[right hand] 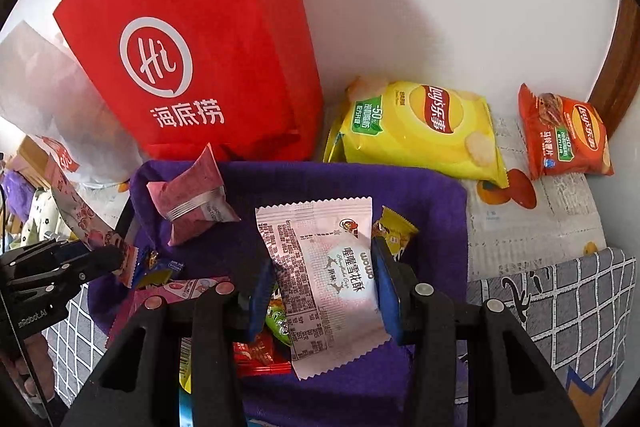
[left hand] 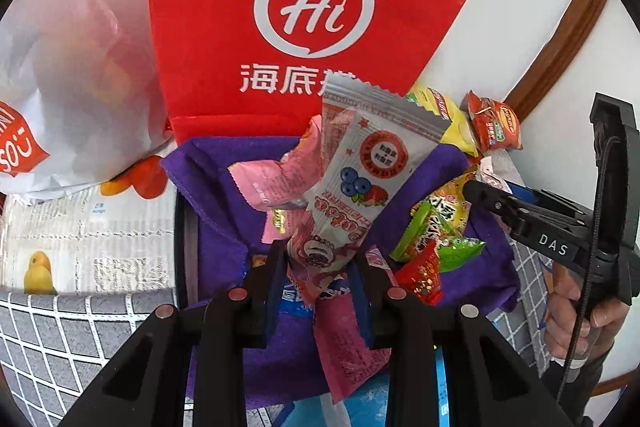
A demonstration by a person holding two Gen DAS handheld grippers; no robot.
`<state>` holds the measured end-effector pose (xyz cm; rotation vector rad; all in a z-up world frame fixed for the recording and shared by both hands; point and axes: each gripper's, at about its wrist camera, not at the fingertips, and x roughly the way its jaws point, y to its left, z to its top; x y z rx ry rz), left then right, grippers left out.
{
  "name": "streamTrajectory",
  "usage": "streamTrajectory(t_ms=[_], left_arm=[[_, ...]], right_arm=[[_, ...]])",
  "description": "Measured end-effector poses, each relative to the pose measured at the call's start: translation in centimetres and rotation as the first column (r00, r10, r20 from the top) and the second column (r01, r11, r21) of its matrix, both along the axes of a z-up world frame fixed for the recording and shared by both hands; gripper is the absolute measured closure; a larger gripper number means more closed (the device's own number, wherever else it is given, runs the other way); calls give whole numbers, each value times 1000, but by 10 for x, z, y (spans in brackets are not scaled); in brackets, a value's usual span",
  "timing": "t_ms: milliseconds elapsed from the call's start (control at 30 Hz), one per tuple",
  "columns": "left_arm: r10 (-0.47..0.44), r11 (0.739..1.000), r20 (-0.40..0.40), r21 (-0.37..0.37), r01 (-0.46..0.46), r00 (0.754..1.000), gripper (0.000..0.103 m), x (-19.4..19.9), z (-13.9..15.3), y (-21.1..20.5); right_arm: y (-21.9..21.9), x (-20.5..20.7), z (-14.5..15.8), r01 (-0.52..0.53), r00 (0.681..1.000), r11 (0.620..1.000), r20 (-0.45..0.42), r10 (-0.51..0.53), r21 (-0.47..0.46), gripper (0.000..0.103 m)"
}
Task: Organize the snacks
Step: 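Lower the pastry packet onto the towel and open the right tool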
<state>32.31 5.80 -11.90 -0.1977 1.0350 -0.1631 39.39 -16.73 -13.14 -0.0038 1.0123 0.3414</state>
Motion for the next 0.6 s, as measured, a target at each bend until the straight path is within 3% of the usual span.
streamTrajectory(t_ms=[600], left_arm=[[-25,1000,-28,-5,25,999,74,3,-8,-9]], right_arm=[[7,0,-6,-6,1000,999,-16,5,-32,57]])
